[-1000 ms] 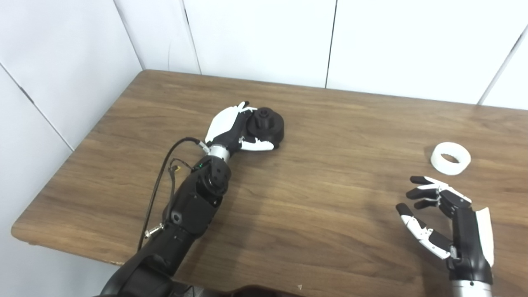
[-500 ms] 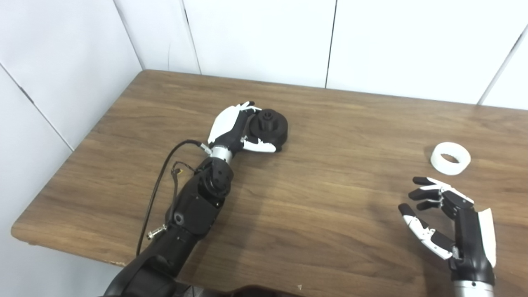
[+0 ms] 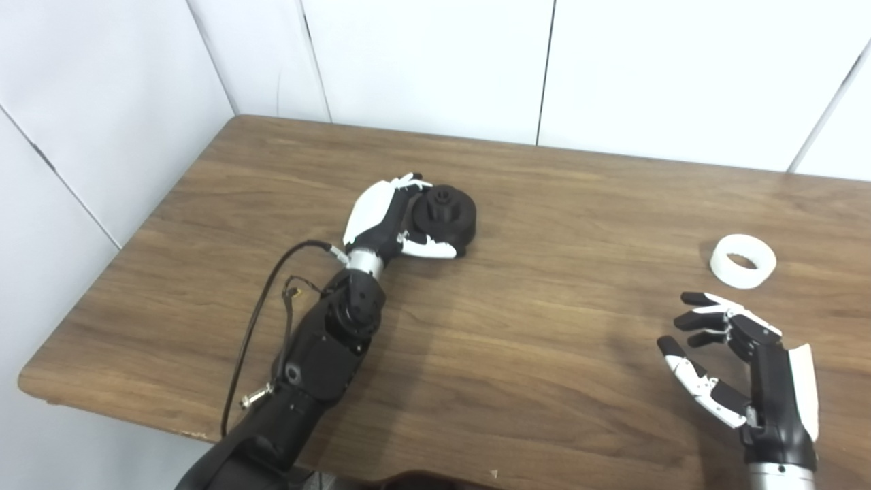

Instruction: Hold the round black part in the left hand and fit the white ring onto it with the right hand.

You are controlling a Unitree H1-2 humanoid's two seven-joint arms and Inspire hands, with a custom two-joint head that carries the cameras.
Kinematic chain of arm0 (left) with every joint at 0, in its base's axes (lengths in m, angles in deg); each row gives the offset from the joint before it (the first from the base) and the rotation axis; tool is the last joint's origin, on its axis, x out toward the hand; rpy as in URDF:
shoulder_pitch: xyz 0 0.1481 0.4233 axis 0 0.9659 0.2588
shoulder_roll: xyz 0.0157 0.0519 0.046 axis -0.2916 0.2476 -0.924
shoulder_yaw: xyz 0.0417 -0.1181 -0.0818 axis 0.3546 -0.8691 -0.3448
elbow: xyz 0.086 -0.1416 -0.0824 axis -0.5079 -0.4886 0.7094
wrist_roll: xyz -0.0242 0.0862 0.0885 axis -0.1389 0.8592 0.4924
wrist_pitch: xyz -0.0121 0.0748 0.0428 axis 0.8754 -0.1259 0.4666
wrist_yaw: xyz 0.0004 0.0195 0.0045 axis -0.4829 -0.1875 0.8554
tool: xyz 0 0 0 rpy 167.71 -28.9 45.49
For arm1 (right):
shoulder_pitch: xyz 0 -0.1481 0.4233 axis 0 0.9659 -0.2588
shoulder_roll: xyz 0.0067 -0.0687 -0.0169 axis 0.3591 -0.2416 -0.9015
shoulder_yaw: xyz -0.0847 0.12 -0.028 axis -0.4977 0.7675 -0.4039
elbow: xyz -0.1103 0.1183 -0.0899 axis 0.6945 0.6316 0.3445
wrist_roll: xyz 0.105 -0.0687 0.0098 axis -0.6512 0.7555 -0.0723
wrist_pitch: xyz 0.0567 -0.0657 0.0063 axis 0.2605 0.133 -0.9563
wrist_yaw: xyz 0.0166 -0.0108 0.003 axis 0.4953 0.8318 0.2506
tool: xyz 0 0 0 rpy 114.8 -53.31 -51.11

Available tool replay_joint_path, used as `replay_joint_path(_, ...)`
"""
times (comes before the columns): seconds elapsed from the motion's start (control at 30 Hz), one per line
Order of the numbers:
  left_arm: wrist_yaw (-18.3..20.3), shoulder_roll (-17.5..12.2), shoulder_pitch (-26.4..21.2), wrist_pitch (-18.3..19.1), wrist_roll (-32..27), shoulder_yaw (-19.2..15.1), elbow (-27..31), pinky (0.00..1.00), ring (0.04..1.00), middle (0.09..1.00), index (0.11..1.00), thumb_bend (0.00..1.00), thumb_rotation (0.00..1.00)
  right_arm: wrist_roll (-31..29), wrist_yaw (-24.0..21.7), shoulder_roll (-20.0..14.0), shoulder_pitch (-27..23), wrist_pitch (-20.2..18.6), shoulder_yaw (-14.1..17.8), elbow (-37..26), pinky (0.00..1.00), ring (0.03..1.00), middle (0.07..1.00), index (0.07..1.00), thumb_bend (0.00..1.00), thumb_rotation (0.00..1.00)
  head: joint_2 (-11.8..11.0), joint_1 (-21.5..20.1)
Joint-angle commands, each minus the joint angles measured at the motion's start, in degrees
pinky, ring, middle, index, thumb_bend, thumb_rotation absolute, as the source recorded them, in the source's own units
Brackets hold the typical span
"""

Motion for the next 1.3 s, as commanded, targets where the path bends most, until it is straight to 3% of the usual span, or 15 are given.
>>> replay_joint_path(0.0,1.13,0.08,0.57,-0.29,0.3,0.92,1.49,0.92,0.966,0.93,0.598,0.85,0.22,0.15,0.12,2.91,1.19,0.92,0.37,-1.79,0.48,0.587,0.706,0.499,0.5,0.17,0.03,0.08)
replay_joint_path(0.57,5.89,0.17,9.42,-1.69,0.91,6.34,12.25,0.93,0.963,0.932,0.594,0.87,0.24,1.32,0.2,4.19,0.92,-0.84,-0.5,-2.84,0.49,0.587,0.707,0.499,0.5,0.17,1.08,-3.43)
replay_joint_path(0.73,8.52,-0.21,12.4,-1.51,2.2,8.75,18.47,0.98,0.977,0.942,0.603,0.87,0.26,1.58,0.17,4.19,0.65,-1.02,-0.98,-2.73,0.48,0.584,0.704,0.499,0.5,0.17,1.27,-4.61)
replay_joint_path(0.93,11.91,0.22,15.46,-1.19,2.43,10.72,24.31,0.97,0.971,0.948,0.609,0.87,0.26,2.17,0.36,4.34,0.42,-1.33,-1.41,-2.94,0.48,0.58,0.703,0.499,0.5,0.17,1.57,-5.71)
replay_joint_path(1.27,15.74,1.02,18.86,-0.92,5.33,13.82,29.93,0.99,0.985,0.947,0.61,0.9,0.27,3.45,0.46,5.19,0.21,-3.66,-2.44,-4.36,0.48,0.576,0.703,0.499,0.5,0.17,2.58,-8.7)
